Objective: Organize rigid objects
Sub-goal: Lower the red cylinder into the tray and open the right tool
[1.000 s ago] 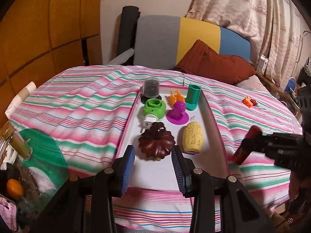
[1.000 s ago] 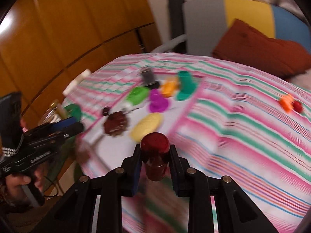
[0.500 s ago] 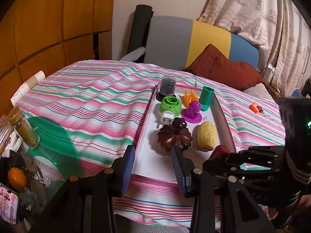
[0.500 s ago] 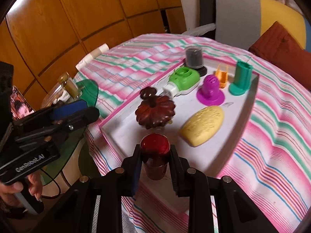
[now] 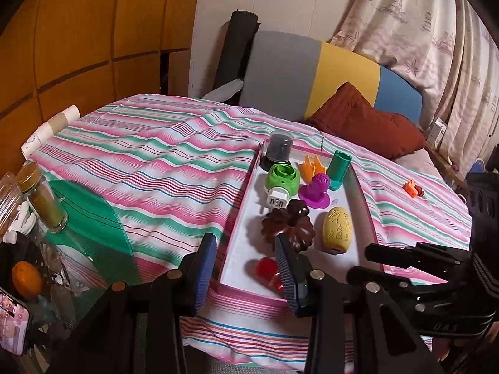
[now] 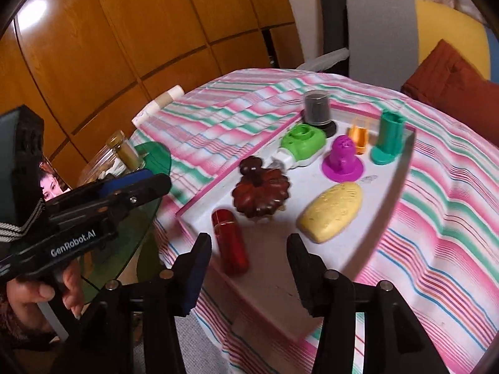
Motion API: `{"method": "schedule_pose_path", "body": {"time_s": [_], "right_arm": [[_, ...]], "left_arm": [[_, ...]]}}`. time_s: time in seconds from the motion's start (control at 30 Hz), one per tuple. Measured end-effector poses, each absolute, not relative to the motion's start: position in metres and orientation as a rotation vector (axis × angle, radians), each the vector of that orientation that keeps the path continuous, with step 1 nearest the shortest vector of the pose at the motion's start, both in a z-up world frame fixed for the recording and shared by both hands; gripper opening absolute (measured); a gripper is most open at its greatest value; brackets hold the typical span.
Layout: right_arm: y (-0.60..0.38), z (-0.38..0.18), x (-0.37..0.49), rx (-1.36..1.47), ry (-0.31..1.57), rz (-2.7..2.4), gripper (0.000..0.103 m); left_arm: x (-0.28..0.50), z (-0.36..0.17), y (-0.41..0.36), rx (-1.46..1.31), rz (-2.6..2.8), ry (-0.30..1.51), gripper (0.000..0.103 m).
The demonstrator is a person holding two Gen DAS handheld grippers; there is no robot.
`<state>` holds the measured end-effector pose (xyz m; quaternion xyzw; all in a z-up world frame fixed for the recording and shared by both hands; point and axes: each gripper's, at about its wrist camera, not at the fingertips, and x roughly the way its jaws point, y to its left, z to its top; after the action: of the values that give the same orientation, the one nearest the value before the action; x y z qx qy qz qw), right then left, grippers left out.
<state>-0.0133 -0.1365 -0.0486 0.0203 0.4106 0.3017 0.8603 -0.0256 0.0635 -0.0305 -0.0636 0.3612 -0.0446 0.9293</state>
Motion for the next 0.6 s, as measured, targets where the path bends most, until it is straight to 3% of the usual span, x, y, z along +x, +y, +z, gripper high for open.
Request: {"method": "schedule_pose_path", "body": {"time_s": [0.6], "right_arm": [[-0.231,-0.050,-0.002,0.133,0.887,0.347,0.051]], "left_arm": [[-0.025,-0.020,-0.007,-0.053,-0.296,0.767,0.039]]}}
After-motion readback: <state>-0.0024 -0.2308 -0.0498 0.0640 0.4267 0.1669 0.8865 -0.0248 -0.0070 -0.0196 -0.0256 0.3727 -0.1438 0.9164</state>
